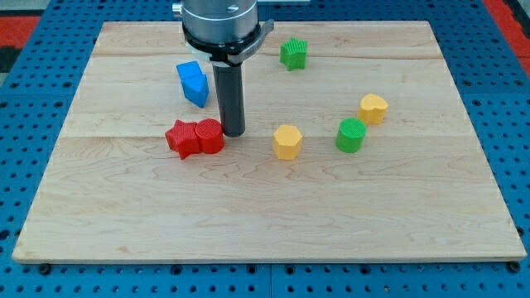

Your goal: Move the yellow hexagon to the left of the green circle

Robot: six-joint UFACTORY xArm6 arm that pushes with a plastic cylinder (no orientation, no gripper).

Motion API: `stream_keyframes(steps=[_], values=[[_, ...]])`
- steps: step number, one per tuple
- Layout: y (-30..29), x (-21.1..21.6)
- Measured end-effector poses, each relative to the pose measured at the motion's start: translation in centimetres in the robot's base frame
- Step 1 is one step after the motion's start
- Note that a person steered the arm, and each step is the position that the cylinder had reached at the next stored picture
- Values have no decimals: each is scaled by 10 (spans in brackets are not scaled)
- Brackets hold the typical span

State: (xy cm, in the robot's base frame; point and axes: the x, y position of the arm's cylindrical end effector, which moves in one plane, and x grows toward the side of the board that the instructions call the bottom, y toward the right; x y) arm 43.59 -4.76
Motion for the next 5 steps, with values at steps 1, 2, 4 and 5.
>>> stream_keyframes(steps=[1, 2, 4, 5], values=[[4, 7], [4, 37], [43, 59], [52, 53]])
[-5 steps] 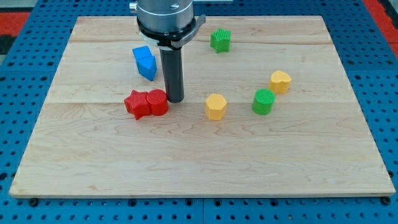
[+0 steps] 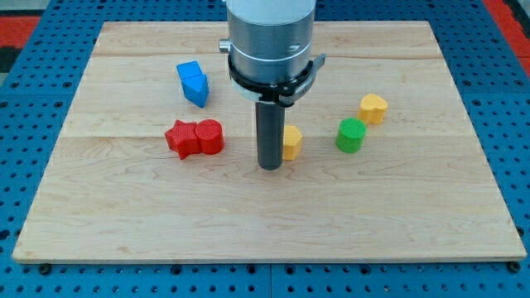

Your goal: Move the yellow hexagon to the left of the green circle

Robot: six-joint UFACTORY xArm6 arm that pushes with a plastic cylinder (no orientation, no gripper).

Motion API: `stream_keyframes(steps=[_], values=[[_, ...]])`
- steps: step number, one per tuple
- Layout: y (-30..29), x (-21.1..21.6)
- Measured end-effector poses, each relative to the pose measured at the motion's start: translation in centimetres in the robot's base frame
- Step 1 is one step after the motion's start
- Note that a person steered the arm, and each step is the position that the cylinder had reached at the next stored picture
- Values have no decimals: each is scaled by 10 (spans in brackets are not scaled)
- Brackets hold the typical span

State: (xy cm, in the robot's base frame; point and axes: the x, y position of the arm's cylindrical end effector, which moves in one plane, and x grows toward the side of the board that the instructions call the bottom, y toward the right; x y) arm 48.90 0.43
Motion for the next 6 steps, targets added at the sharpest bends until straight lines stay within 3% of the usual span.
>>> stream_keyframes(steps=[2, 4, 6], values=[[20, -22], [3, -43], [31, -52]])
